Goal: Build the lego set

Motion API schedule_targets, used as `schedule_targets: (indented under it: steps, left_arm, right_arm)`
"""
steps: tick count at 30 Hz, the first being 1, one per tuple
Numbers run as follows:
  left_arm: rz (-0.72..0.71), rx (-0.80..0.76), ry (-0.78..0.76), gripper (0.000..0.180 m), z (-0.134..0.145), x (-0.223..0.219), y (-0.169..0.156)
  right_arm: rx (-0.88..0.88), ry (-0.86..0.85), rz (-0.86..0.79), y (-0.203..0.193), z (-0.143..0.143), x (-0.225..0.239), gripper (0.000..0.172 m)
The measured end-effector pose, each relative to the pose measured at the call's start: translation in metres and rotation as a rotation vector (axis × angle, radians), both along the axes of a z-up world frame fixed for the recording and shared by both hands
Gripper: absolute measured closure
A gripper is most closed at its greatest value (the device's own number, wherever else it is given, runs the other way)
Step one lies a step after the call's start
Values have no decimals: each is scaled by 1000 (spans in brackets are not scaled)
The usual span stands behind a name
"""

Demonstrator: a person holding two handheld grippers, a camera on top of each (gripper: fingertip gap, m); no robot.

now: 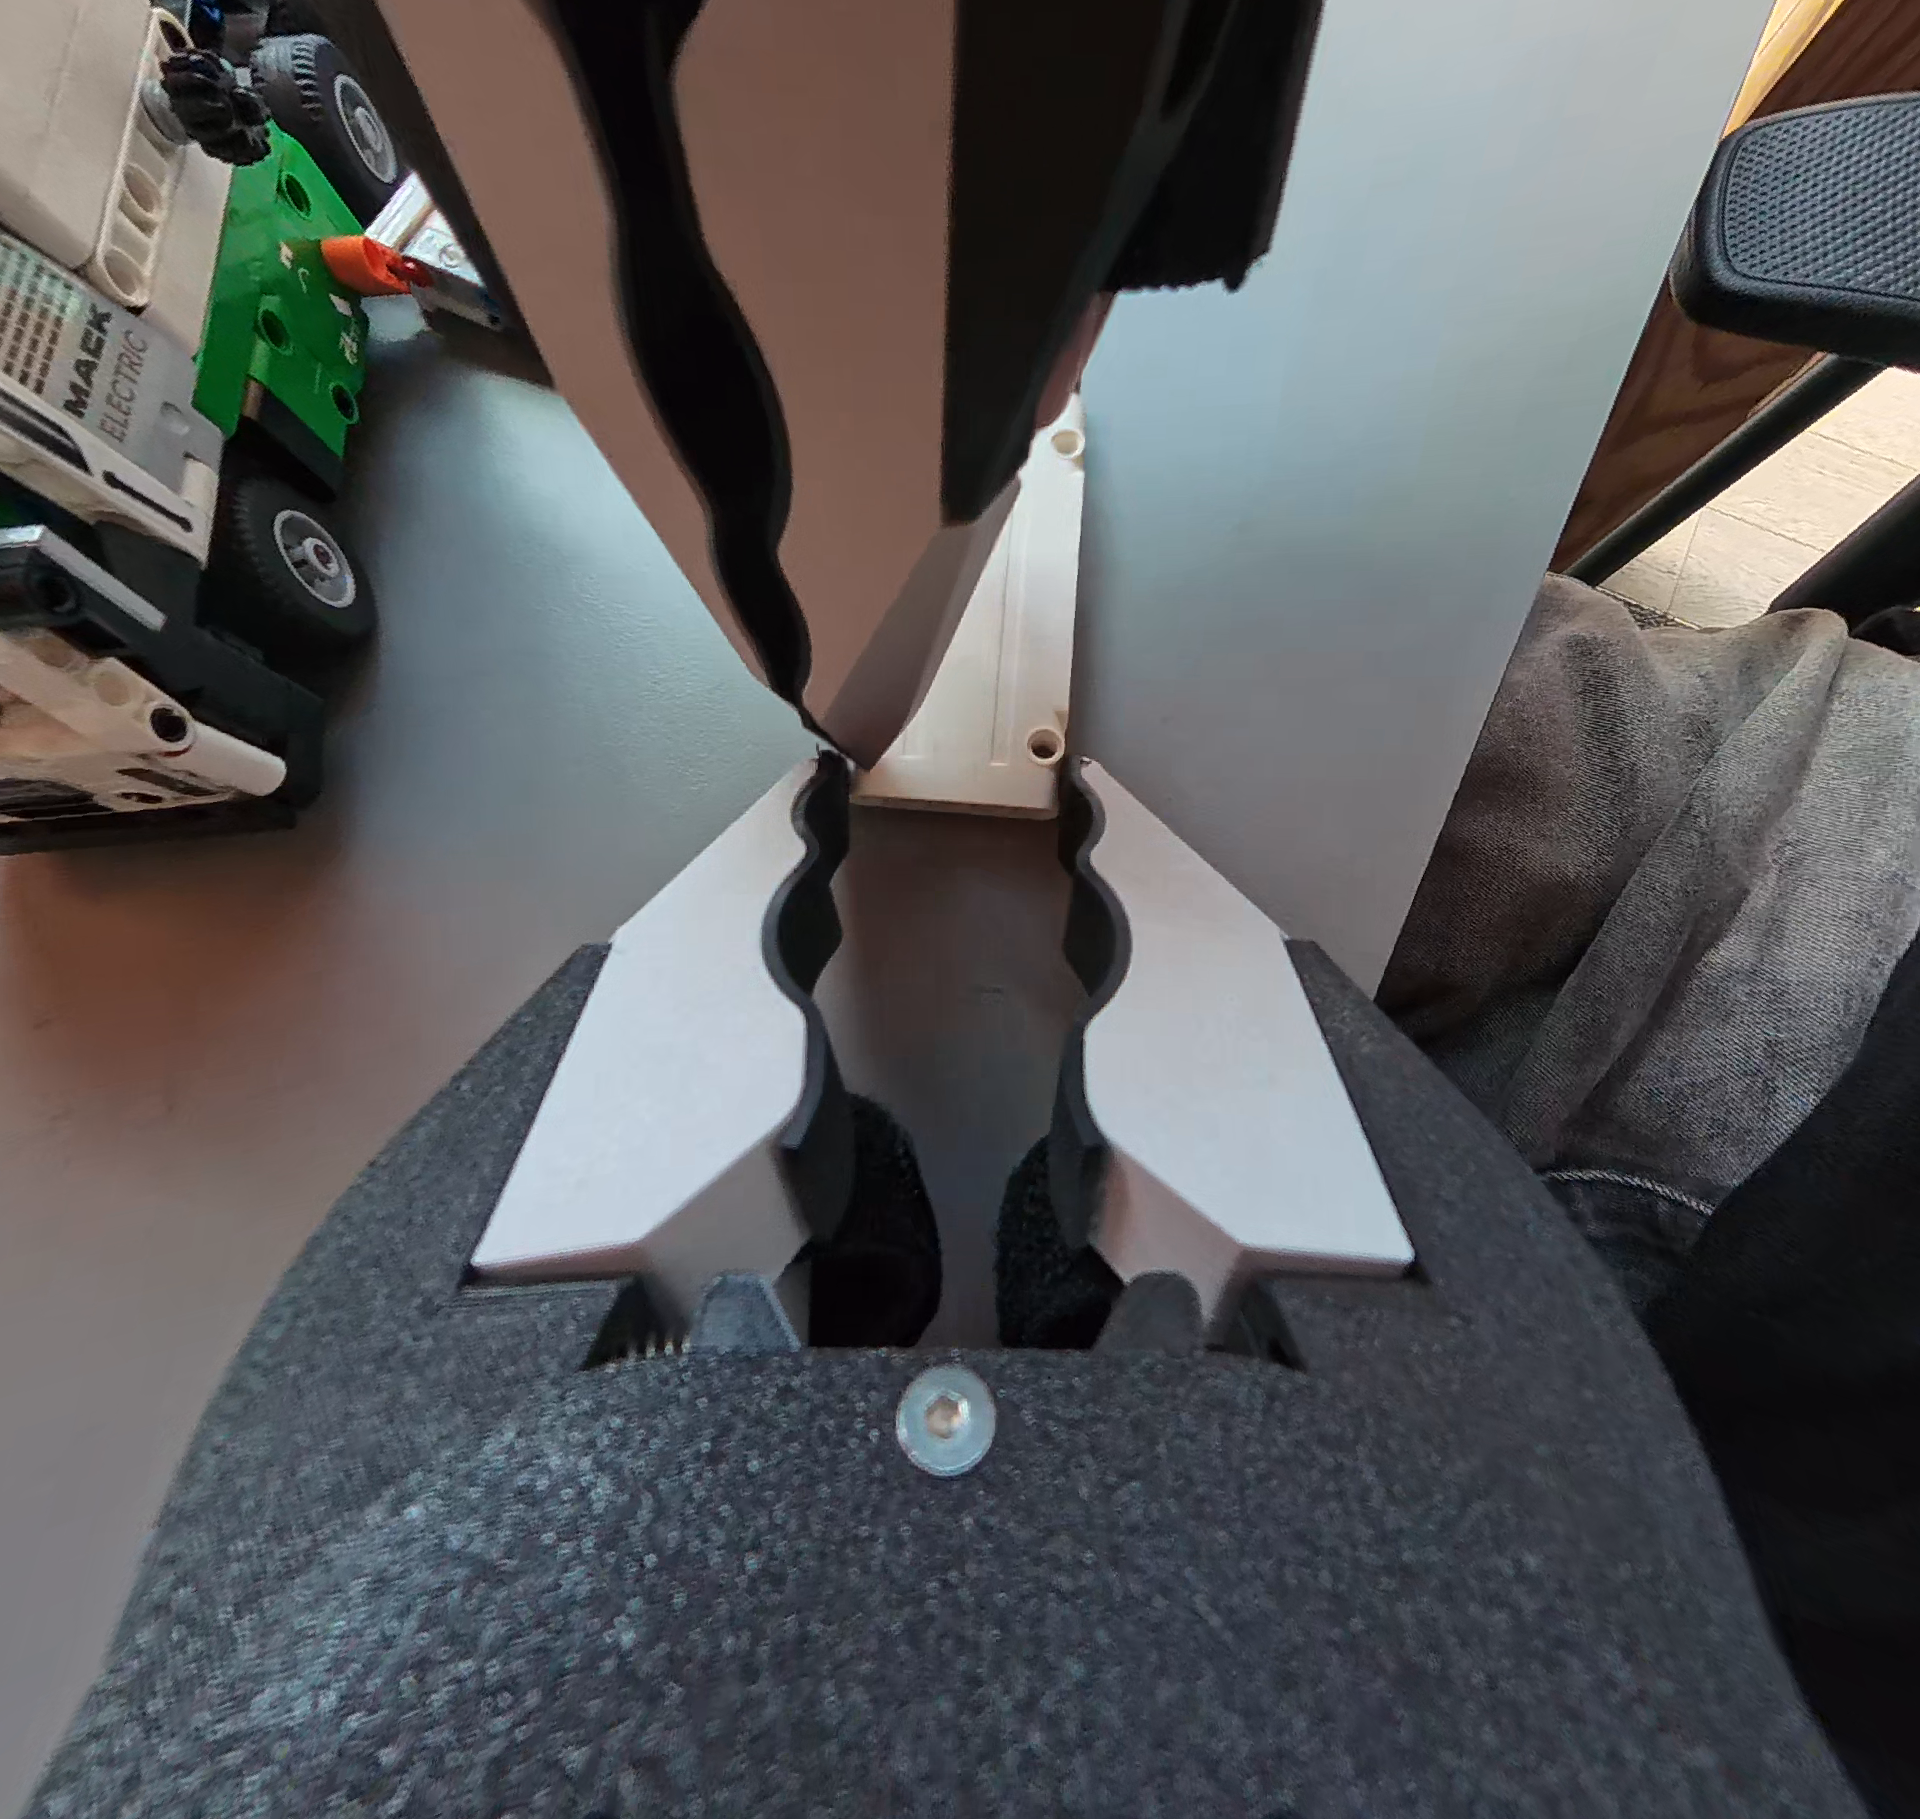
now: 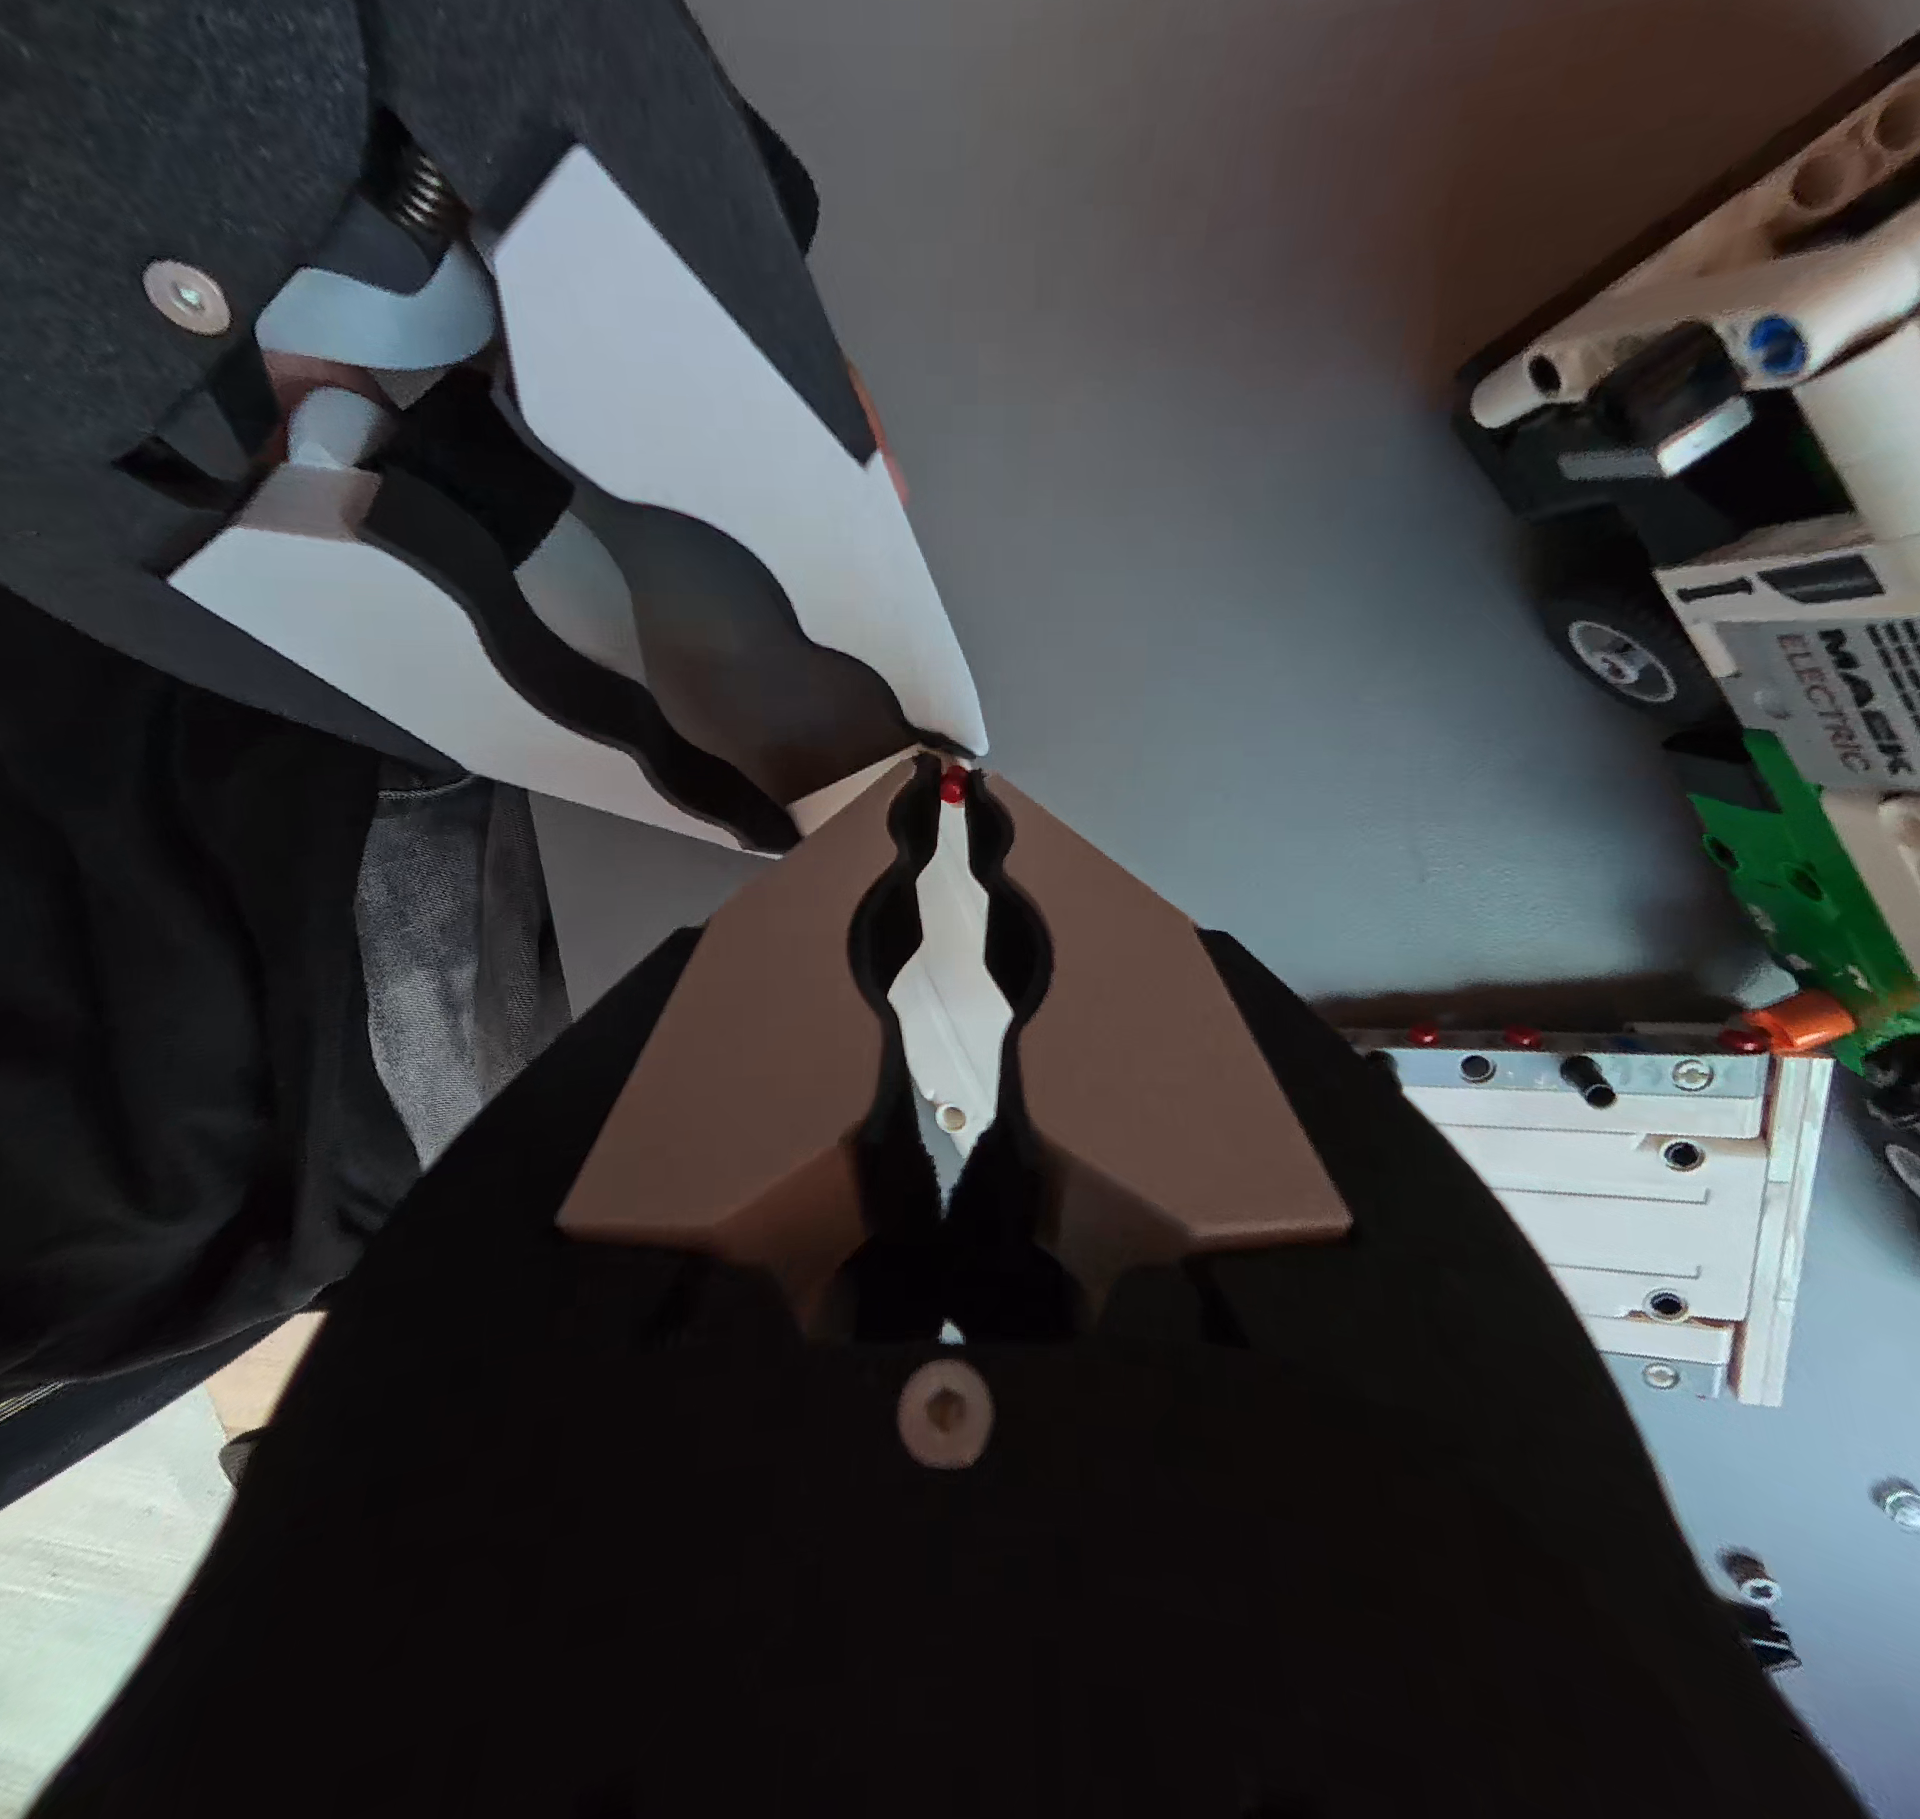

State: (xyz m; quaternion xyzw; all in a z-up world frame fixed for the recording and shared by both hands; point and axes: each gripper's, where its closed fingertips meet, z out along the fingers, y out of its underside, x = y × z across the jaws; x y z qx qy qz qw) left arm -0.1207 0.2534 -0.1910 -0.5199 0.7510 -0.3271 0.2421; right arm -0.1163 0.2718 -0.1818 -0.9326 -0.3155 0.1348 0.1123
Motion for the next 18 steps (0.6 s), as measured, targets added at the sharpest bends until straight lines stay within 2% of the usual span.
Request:
schedule_targets:
  steps: [1, 18]
  left_arm:
    - [0, 1, -1, 141, 0, 0, 0]
    - [-2, 1, -1, 141, 0, 0, 0]
  right_arm:
    - [-4, -8, 6, 0, 0, 0, 169]
    - [-71, -40, 55, -4, 0, 2, 168]
